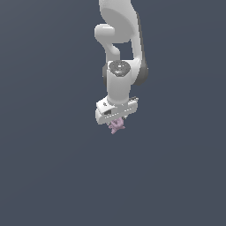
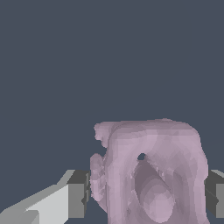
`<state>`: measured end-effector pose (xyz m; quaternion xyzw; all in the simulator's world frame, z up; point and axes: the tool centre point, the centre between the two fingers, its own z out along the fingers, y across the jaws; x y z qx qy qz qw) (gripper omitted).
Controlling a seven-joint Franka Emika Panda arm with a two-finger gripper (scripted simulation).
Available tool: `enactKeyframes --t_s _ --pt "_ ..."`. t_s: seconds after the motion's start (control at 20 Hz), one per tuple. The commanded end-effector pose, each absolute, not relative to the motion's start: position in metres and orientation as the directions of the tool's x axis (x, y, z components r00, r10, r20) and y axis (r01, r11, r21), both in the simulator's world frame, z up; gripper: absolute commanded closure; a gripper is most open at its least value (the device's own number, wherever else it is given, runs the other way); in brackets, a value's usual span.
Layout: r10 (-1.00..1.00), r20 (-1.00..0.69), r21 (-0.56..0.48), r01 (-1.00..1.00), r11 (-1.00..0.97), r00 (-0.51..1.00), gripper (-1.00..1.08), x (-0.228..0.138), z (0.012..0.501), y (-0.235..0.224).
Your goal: Pick up the object and move it to a goal position.
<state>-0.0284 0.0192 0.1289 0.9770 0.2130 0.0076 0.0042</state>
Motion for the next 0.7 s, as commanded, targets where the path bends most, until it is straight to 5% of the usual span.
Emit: enactKeyframes --t_s 0.0,0.65 --pt "0.417 0.013 0.012 0.417 -0.909 0.909 1.08 -0.033 0.153 0.032" --pt "0.421 0.007 0.008 0.421 -0.907 0.907 1.08 -0.058 0.295 0.104"
